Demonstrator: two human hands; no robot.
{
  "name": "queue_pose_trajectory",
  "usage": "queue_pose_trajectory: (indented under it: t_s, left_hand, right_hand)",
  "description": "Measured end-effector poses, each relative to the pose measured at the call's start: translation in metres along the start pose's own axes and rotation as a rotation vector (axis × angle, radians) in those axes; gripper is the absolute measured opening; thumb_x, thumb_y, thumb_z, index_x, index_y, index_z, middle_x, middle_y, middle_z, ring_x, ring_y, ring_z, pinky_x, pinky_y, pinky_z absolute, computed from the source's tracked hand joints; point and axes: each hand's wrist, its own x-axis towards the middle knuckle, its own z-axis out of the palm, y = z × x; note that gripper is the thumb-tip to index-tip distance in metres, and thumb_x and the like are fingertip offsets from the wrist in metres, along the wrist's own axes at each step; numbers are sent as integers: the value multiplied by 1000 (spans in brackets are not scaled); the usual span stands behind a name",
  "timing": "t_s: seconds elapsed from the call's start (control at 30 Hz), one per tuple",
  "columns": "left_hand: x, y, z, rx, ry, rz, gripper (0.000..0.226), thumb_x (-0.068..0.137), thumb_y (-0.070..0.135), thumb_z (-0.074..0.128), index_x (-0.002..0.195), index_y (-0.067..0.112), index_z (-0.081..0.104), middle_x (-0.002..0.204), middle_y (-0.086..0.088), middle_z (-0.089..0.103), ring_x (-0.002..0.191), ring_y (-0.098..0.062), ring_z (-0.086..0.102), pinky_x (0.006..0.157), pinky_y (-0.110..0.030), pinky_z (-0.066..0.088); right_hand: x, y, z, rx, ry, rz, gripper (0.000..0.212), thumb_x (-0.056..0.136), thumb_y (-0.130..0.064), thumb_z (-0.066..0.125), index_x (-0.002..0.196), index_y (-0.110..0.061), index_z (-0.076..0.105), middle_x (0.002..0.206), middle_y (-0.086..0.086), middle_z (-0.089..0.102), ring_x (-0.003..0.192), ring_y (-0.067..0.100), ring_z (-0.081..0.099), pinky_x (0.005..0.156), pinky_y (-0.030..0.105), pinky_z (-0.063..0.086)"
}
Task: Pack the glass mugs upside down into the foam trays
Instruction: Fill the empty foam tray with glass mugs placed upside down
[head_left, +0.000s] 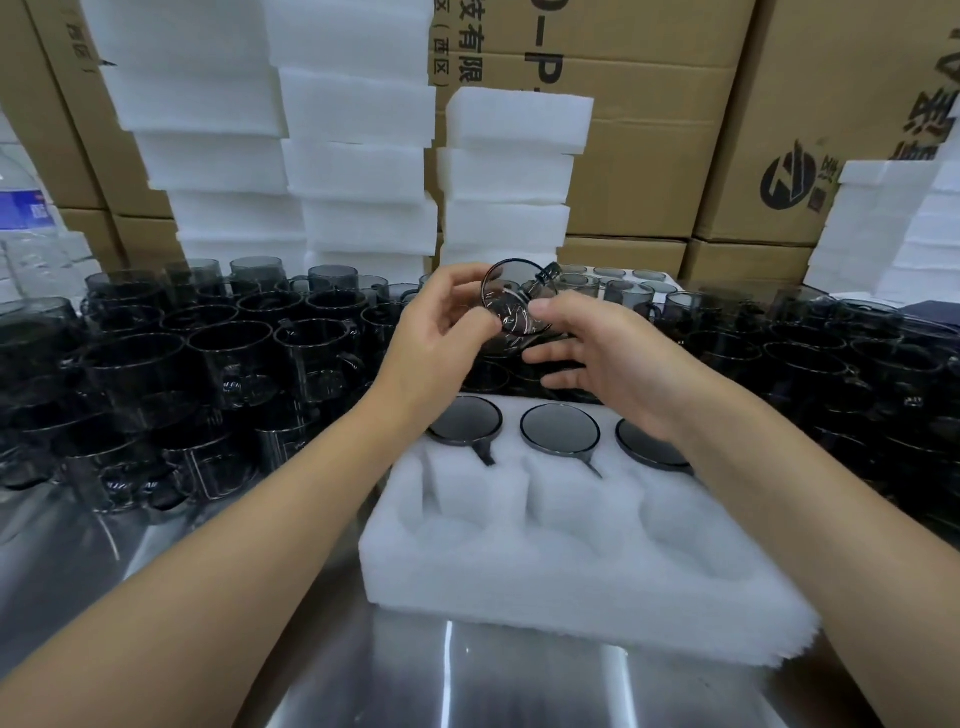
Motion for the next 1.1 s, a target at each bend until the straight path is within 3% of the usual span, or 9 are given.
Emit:
queue_pose_trajectory:
  t_s: [0.13, 0.23, 0.37, 0.53, 0.63, 0.73, 0.83, 0.97, 1.1]
  left_hand:
    - [7, 8, -6, -130, -16, -79, 38, 72, 16, 43, 103, 20, 64, 98, -5, 66, 91, -14, 61, 84, -32, 50]
    - [15, 17, -18, -183, -70, -195, 38, 71, 21, 43, 97, 17, 70, 90, 1, 71, 82, -13, 65, 77, -29, 55]
    - [21, 28, -41, -148, -283, -406, 46, 70, 26, 44, 103, 4, 68, 98, -12, 71, 81, -21, 69, 69, -29, 57]
    - [15, 39, -67, 19, -578, -601, 39, 73, 27, 48, 93, 9, 77, 99, -14, 74, 83, -21, 72, 67, -24, 57]
    - [14, 39, -67, 23, -631, -653, 48, 70, 28, 56, 109, 2, 66, 94, -16, 73, 80, -21, 71, 67, -25, 57]
    - [13, 35, -60, 11, -664, -697, 51, 77, 30, 45, 121, 5, 57, 96, -18, 72, 86, -27, 69, 80, -34, 57]
    - [13, 33, -56, -49, -639, -717, 52, 79, 27, 42, 125, 5, 53, 90, -14, 73, 79, -26, 71, 71, -32, 57]
    - [12, 30, -55, -16, -649, -689, 48, 84, 31, 48, 122, 2, 54, 94, -20, 72, 86, -30, 70, 77, -38, 58]
    - [13, 34, -55, -19, -662, -630, 77, 79, 70, 51, 125, 9, 52, 111, -20, 69, 99, -31, 68, 79, -33, 56]
  right_hand:
    - [0, -3, 0, 113, 20, -87, 27, 69, -44, 59, 93, -36, 67, 105, -10, 67, 89, 8, 64, 77, 30, 46]
    - [-3, -4, -2, 113, 65, -222, 47, 72, -40, 65, 117, -45, 53, 108, -10, 65, 85, 5, 66, 70, 26, 48]
    - [-9, -5, 4, -14, -70, -339, 43, 74, -26, 69, 114, -40, 60, 101, -13, 69, 68, 9, 61, 55, 22, 44]
    - [-16, -8, 6, -153, -297, -273, 61, 64, -32, 80, 118, -49, 57, 100, -14, 67, 73, 16, 58, 73, 35, 49]
    - [-21, -11, 9, -273, -354, -270, 67, 62, -39, 78, 122, -54, 53, 118, -20, 61, 77, 14, 58, 82, 40, 52]
    - [-23, -13, 10, -265, -417, -277, 71, 68, -26, 77, 129, -47, 47, 131, -20, 55, 94, 32, 60, 90, 49, 48]
    - [-24, -13, 7, -235, -466, -269, 71, 74, -9, 69, 135, -37, 45, 136, -13, 53, 109, 47, 52, 89, 43, 50]
    - [-23, -15, 4, -220, -445, -242, 69, 73, -9, 70, 133, -37, 50, 124, -15, 58, 78, 21, 58, 76, 26, 52]
    - [-21, -19, 1, -268, -269, -249, 57, 63, -36, 78, 117, -45, 62, 103, -10, 65, 66, 14, 56, 65, 22, 50]
